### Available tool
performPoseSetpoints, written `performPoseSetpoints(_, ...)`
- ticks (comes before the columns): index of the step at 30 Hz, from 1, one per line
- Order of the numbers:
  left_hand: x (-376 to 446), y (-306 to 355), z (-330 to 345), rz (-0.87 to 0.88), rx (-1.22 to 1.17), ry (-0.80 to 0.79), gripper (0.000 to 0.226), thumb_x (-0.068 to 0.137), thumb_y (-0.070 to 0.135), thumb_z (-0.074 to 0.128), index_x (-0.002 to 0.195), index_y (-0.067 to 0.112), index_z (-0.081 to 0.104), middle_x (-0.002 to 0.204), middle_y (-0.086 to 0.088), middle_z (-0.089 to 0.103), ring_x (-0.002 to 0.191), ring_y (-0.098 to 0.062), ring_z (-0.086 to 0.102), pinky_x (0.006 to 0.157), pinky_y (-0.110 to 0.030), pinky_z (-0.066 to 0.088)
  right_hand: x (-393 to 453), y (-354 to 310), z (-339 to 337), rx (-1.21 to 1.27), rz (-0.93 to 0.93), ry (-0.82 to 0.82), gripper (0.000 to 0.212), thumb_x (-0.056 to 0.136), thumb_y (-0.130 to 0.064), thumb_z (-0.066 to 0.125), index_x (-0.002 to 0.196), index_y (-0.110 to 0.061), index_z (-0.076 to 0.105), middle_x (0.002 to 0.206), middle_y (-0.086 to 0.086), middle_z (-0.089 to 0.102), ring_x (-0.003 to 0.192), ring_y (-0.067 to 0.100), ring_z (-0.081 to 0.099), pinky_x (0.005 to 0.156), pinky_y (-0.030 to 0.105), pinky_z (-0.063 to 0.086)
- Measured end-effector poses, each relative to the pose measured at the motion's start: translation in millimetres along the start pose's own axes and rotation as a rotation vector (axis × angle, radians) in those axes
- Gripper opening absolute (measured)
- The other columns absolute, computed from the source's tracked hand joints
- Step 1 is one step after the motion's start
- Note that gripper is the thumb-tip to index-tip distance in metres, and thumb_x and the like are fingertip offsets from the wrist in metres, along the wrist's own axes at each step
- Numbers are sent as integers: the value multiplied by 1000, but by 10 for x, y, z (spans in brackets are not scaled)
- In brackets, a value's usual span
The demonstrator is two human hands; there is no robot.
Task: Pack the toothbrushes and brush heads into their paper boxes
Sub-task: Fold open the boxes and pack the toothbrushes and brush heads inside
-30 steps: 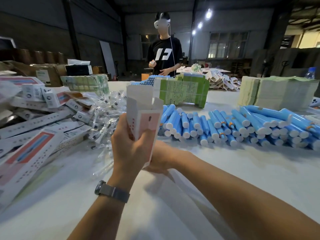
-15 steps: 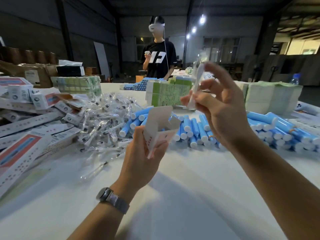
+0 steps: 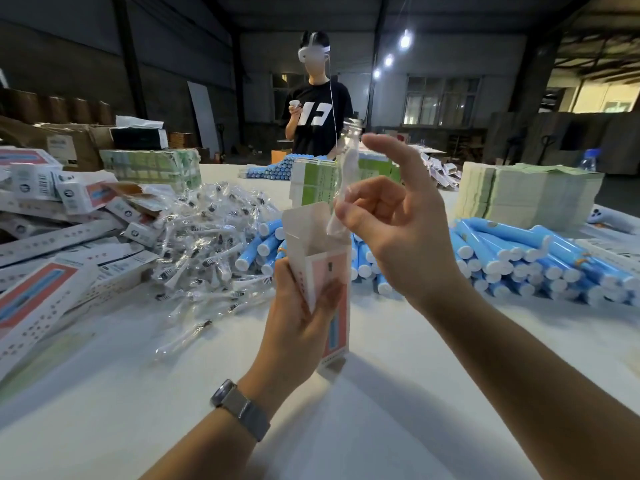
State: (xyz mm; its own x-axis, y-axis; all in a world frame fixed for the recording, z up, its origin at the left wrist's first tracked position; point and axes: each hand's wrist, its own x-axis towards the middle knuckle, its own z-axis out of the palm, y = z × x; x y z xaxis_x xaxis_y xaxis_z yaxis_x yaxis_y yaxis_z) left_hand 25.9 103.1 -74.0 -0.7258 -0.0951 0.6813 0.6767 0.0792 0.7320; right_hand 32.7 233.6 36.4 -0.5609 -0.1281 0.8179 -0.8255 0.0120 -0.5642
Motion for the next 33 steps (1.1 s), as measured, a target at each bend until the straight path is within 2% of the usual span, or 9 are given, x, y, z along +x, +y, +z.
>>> performPoseSetpoints(2, -3, 3, 14, -4, 15, 9, 22, 82, 53, 61, 92, 52, 41, 87, 20, 61, 78, -13, 58, 78, -58, 55, -16, 51, 6, -160, -19, -7, 56, 81, 0, 70, 123, -31, 50, 79, -5, 66, 70, 14, 63, 67, 32, 55)
performPoseSetpoints(6, 0, -22, 28, -13, 27, 30, 25, 82, 53, 61, 95, 51, 40, 89, 19, 62, 77, -14, 60, 76, -62, 55, -58, 130, 15, -423, -52, -48, 62, 79, -5, 72, 129, -30, 46, 90, -10, 64, 83, 4, 60, 69, 8, 39)
performPoseSetpoints(10, 4, -42, 28, -2, 36, 25, 25, 84, 52, 61, 98, 53, 40, 91, 17, 63, 79, -12, 61, 77, -61, 54, -63, 143, 1, -341, 3, -109, 70, 79, -6, 70, 133, -42, 42, 108, -13, 56, 100, 8, 56, 78, 14, 43)
performPoseSetpoints(16, 16, 35, 0, 66, 76, -25, 35, 87, 51, 57, 115, 48, 37, 100, 21, 62, 86, -6, 65, 73, -34, 57, -86, 228, 3, -510, -37, -193, 18, 87, -22, 61, 99, -20, 75, 105, -7, 52, 98, 10, 55, 81, 21, 43)
performPoseSetpoints(18, 13, 46, -20, 71, 66, -67, 48, 90, 45, 58, 125, 56, 27, 115, 12, 65, 99, -12, 69, 82, -34, 58, -102, 258, -4, -528, -47, -180, 19, 88, -22, 60, 98, -17, 75, 104, -5, 52, 95, 11, 55, 79, 24, 44)
performPoseSetpoints(21, 2, 45, -53, 84, 55, -118, 61, 97, 31, 55, 135, 57, 15, 131, -5, 61, 110, -17, 67, 91, -37, 56, -96, 244, -36, -435, -56, -225, 33, 91, -18, 58, 119, -33, 65, 114, -4, 51, 101, 8, 53, 79, 21, 46)
performPoseSetpoints(27, -2, 59, -65, 90, 63, -167, 73, 96, 33, 54, 138, 68, 6, 141, -13, 53, 118, -21, 63, 97, -44, 54, -77, 257, -104, -581, -1, -293, 32, 91, -29, 51, 84, -9, 76, 111, -3, 53, 102, 16, 56, 82, 45, 49)
performPoseSetpoints(31, -1, 25, -80, 81, 46, -135, 72, 96, 33, 54, 137, 70, 8, 131, -6, 61, 110, -17, 66, 90, -36, 55, -69, 264, -136, -495, -42, -262, 18, 89, -25, 58, 99, -23, 72, 112, -4, 54, 96, 9, 58, 78, 31, 53)
performPoseSetpoints(33, 10, 9, -90, 63, 21, -122, 69, 96, 32, 55, 138, 66, 12, 119, 7, 66, 103, -16, 68, 85, -34, 57, -95, 289, -112, -281, 38, -172, 29, 84, -17, 62, 107, -33, 61, 108, -7, 59, 89, 5, 59, 72, 27, 54)
